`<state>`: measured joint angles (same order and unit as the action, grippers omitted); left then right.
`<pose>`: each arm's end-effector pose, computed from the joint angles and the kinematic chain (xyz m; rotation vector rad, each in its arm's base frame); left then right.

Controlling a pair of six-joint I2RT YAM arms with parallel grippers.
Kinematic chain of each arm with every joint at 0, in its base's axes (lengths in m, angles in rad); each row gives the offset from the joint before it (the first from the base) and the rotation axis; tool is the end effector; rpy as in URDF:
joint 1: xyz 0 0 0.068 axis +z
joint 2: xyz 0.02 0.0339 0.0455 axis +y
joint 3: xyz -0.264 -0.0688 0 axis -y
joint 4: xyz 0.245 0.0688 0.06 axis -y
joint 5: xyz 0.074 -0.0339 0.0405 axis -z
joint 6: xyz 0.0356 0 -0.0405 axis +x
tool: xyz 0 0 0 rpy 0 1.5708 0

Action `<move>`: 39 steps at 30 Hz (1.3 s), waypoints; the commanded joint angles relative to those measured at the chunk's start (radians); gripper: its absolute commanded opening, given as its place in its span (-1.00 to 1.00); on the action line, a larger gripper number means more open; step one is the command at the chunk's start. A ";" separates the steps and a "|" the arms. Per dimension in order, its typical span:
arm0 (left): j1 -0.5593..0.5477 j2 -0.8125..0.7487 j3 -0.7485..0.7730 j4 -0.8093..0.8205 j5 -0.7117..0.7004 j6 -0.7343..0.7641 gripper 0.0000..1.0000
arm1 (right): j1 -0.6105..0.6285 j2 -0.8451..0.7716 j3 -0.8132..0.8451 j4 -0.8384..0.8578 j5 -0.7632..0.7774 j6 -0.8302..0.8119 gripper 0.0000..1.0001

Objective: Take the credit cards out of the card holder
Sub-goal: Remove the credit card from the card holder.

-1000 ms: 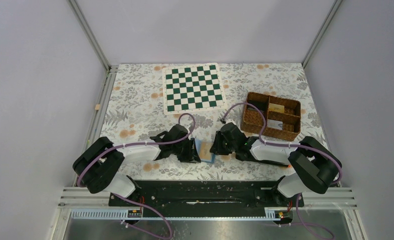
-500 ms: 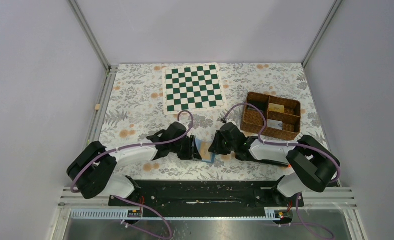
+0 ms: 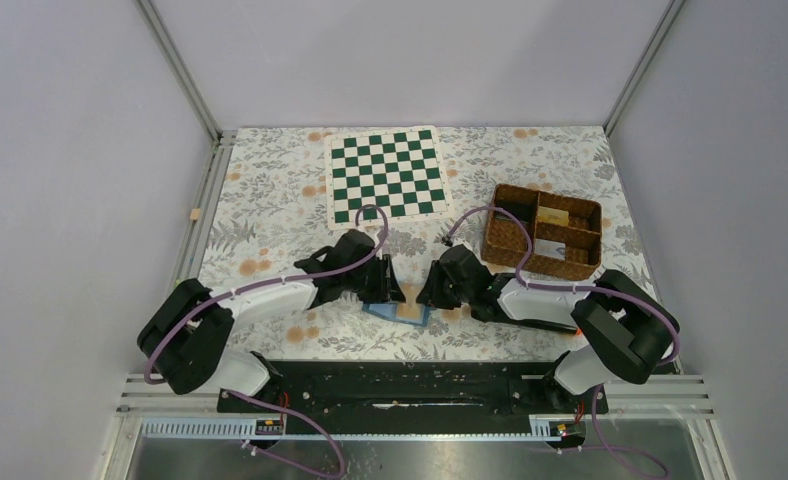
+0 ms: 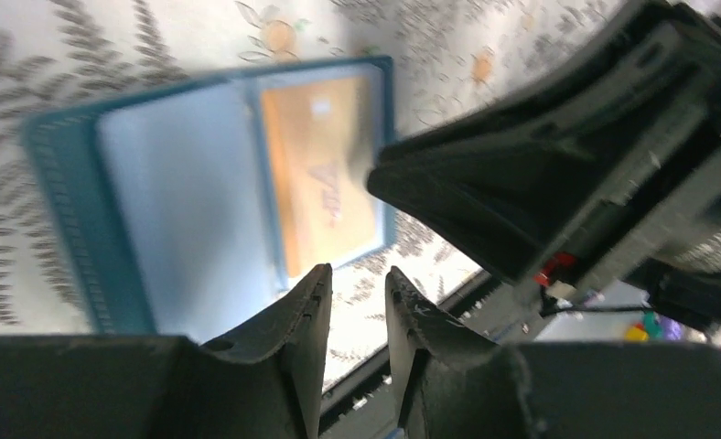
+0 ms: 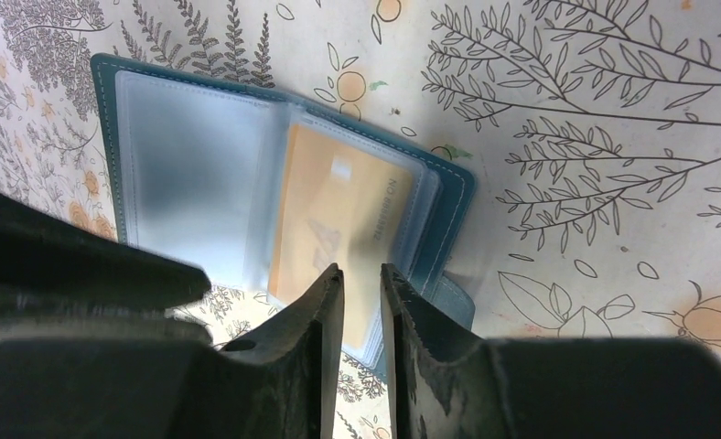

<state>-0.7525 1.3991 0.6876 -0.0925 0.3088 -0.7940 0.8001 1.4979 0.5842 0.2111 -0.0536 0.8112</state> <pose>0.1930 -0.1955 0.1814 0.1097 2.6138 -1.0264 0.1948 0.2033 0.1487 -0.0168 2.4396 0.8610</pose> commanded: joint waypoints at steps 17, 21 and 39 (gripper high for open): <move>0.031 0.095 -0.046 0.008 -0.121 0.088 -0.46 | -0.005 -0.010 -0.001 0.019 -0.002 0.065 -0.27; 0.030 0.087 -0.063 0.027 -0.102 0.082 -0.46 | -0.004 0.033 0.004 0.058 -0.021 0.082 -0.30; 0.031 0.087 -0.094 0.050 -0.085 0.082 -0.46 | -0.005 0.063 -0.038 0.254 -0.104 0.202 -0.22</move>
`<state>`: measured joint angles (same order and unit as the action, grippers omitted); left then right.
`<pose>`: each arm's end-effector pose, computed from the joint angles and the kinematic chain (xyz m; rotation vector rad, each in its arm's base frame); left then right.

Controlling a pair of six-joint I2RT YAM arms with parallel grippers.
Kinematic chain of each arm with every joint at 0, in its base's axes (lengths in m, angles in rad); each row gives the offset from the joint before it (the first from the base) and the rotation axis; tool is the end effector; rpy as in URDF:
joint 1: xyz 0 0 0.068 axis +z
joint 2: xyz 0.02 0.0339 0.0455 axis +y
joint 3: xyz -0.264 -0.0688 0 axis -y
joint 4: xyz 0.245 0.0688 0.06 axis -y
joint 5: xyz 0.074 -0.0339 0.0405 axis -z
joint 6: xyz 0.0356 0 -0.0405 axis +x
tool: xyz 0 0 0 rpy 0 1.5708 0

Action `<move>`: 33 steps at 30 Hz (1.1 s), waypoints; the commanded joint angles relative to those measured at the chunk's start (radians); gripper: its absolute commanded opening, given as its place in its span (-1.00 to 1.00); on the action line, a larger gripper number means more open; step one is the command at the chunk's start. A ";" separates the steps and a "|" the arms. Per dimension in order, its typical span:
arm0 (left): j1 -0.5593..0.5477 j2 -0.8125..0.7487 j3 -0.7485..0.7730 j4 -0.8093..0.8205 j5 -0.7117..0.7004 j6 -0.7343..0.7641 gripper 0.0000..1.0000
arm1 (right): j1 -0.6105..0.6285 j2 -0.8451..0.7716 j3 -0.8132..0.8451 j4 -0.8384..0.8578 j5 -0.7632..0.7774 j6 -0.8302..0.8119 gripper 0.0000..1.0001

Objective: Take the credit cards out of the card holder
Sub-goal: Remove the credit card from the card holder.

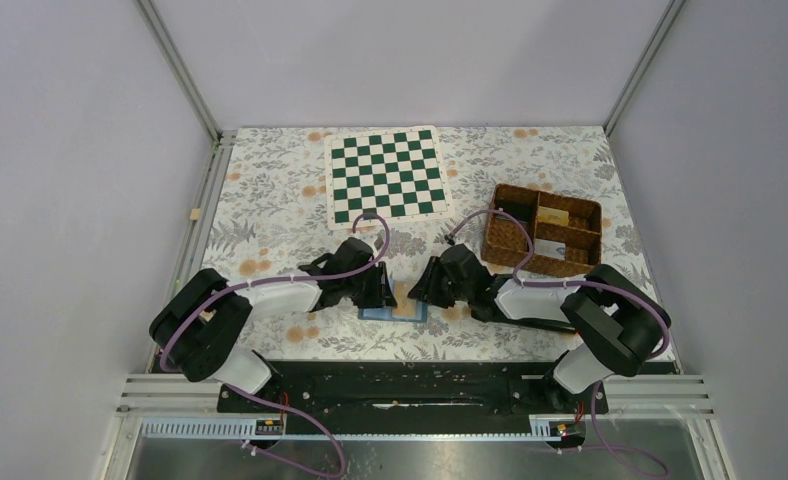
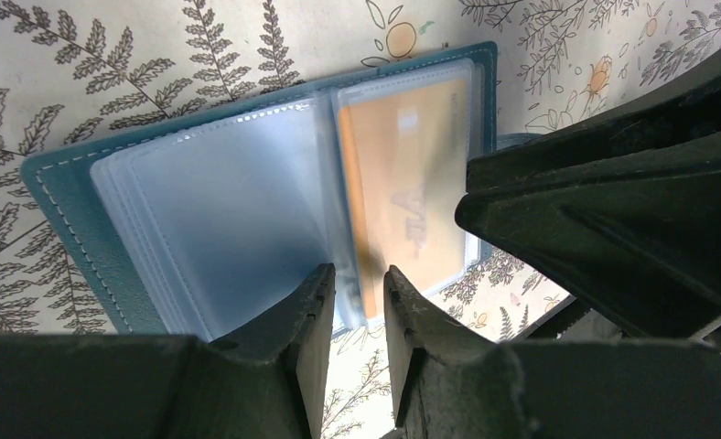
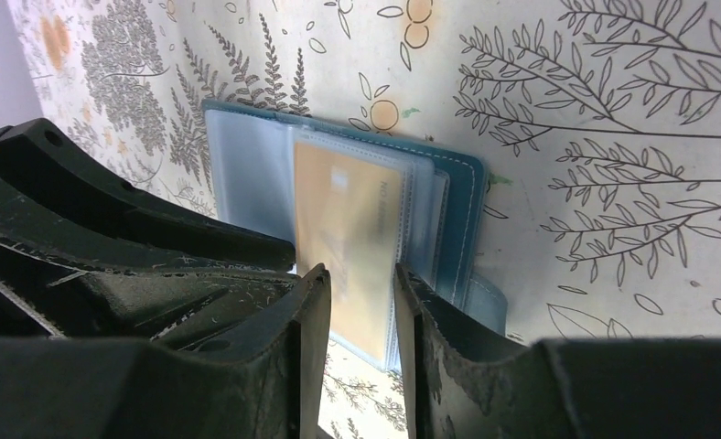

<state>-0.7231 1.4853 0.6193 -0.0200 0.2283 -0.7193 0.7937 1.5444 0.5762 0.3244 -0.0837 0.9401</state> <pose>0.1976 -0.1851 0.1446 0.1131 2.6447 -0.8502 0.2004 0.2080 0.1439 0.1265 2.4173 0.9877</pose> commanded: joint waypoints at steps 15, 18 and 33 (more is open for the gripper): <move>0.001 -0.027 -0.025 -0.044 -0.007 0.012 -0.48 | -0.005 -0.008 -0.091 0.313 -0.125 0.131 -0.28; 0.001 -0.031 -0.023 -0.048 -0.007 0.014 -0.48 | -0.005 -0.023 -0.096 0.325 -0.136 0.127 -0.35; 0.014 -0.100 -0.012 -0.100 -0.033 0.015 -0.44 | -0.006 0.024 -0.082 0.376 -0.215 0.122 -0.53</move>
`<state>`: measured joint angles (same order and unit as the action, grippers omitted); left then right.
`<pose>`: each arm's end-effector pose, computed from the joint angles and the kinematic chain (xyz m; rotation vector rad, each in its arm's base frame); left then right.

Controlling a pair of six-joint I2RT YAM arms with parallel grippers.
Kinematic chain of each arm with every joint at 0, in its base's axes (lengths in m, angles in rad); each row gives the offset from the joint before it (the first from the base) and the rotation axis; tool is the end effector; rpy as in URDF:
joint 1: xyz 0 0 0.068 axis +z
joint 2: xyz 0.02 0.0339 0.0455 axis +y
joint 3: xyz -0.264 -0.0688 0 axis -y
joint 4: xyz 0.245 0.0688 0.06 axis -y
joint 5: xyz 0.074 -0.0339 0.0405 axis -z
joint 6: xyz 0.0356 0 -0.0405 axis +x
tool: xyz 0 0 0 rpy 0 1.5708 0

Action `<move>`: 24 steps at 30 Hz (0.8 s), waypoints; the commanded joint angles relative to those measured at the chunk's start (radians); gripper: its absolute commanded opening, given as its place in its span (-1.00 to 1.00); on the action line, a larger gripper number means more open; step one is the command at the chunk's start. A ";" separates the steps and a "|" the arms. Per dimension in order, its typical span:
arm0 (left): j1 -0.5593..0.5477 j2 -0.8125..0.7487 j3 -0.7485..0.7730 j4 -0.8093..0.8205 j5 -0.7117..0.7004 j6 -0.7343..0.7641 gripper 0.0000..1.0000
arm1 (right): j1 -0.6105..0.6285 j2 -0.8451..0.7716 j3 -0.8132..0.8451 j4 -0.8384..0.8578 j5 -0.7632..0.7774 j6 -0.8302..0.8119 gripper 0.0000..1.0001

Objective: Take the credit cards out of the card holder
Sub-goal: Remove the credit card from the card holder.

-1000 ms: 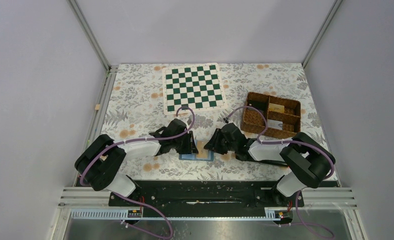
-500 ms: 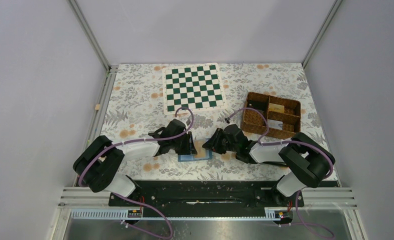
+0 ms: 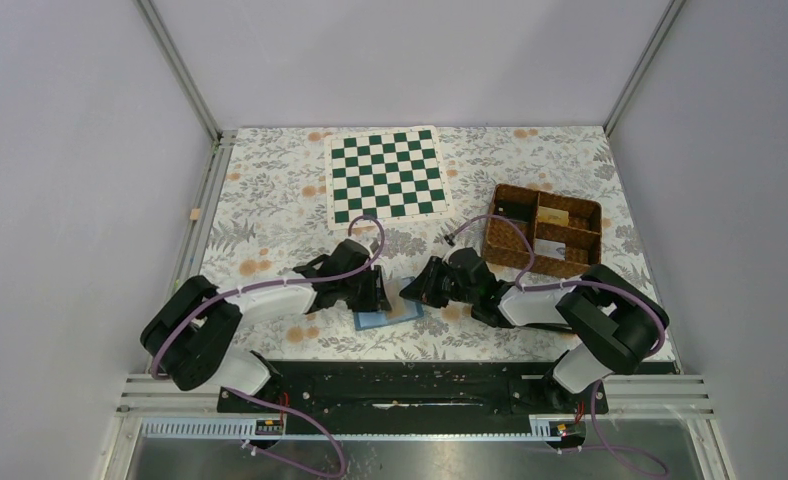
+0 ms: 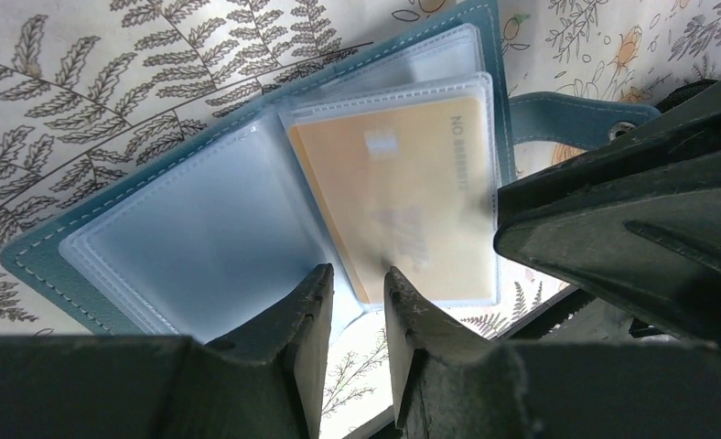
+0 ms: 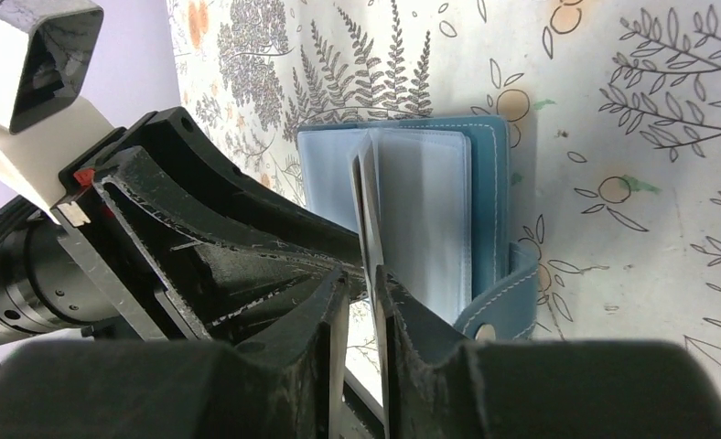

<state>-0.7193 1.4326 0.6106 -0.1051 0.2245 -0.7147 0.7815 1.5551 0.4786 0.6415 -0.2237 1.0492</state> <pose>0.1901 -0.1770 0.1494 0.1070 2.6825 -0.8158 0.1957 0.2053 0.1444 0.1423 2.2810 1.3091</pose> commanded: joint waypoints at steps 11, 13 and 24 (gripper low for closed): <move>0.045 -0.127 -0.005 -0.067 -0.050 0.003 -0.42 | 0.007 0.005 0.014 0.063 -0.083 0.004 -0.53; 0.053 -0.115 -0.011 -0.064 -0.050 0.003 -0.42 | 0.007 0.011 0.019 0.069 -0.087 0.004 -0.52; 0.078 -0.116 -0.052 -0.066 -0.065 -0.001 -0.49 | 0.008 0.021 0.056 0.069 -0.105 0.009 -0.52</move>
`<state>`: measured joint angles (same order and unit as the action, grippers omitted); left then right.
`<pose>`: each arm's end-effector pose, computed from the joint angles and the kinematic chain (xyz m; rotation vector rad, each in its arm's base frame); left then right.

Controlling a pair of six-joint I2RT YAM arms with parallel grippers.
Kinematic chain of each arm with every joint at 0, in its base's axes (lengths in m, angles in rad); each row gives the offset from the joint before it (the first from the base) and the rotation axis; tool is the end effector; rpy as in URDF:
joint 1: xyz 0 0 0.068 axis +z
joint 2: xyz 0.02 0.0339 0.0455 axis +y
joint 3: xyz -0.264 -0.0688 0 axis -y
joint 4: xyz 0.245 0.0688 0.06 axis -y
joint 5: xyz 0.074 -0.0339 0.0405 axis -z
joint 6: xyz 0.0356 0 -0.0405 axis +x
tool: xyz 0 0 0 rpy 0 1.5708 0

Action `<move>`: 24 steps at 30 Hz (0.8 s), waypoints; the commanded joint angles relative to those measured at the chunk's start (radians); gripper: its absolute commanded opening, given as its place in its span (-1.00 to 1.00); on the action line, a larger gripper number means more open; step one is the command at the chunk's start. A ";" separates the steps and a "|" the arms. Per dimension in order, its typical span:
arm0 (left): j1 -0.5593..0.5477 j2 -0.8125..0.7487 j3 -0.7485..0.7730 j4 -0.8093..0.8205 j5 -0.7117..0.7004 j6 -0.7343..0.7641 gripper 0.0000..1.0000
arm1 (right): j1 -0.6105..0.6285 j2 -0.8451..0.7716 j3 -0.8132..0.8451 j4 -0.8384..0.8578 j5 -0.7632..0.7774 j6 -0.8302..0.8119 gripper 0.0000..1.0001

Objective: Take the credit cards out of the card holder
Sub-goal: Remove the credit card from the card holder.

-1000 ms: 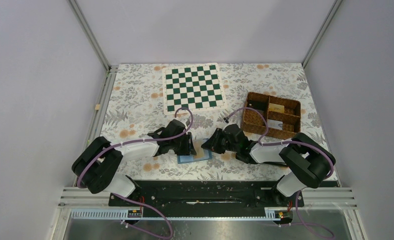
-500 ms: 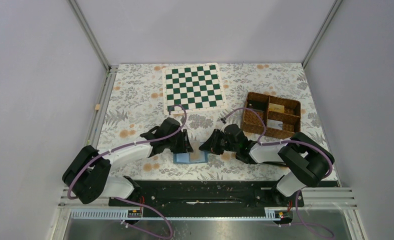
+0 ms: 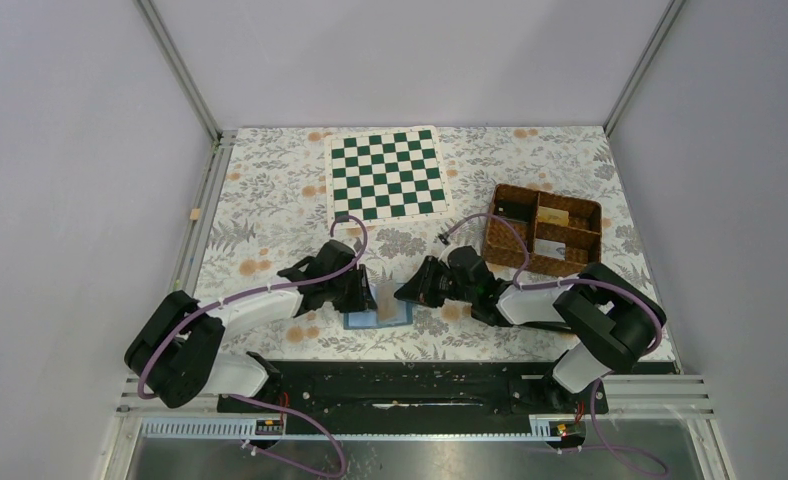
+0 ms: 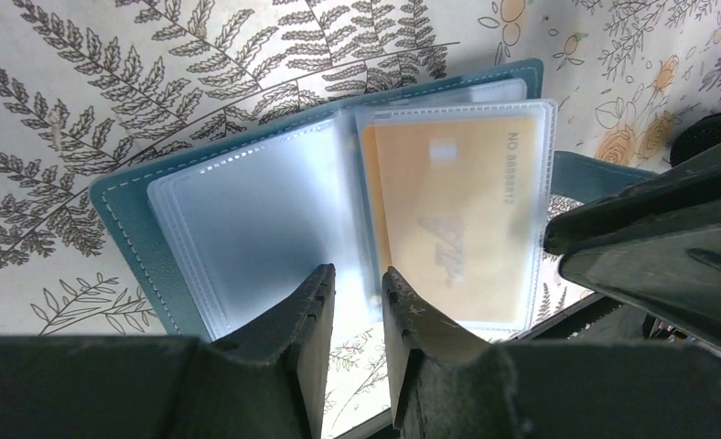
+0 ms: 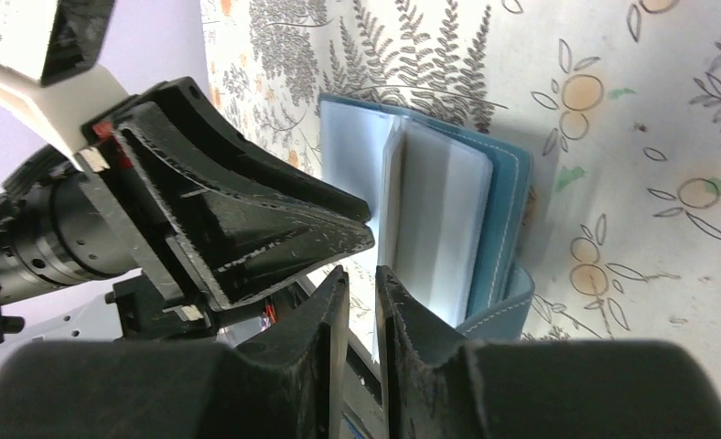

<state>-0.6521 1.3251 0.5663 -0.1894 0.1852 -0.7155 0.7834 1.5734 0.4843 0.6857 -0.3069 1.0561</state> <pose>0.1855 -0.1499 0.1560 -0.0049 2.6784 -0.7369 0.1955 0.2099 0.1458 0.0788 2.2808 1.4056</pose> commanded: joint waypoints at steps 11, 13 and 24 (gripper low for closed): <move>0.026 0.009 -0.016 0.042 0.008 -0.001 -0.49 | 0.032 0.036 0.123 -0.092 -0.033 -0.037 -0.38; 0.028 0.007 -0.018 0.040 0.005 0.000 -0.49 | 0.034 0.032 0.120 -0.091 -0.033 -0.037 -0.38; 0.032 0.011 -0.019 0.056 0.035 -0.001 -0.49 | 0.034 -0.077 0.182 -0.465 0.160 -0.189 -0.15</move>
<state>-0.6258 1.3277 0.5621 -0.1844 0.1951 -0.7155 0.8101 1.5196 0.6285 0.3141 -0.2031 0.9165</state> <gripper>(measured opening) 0.260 0.423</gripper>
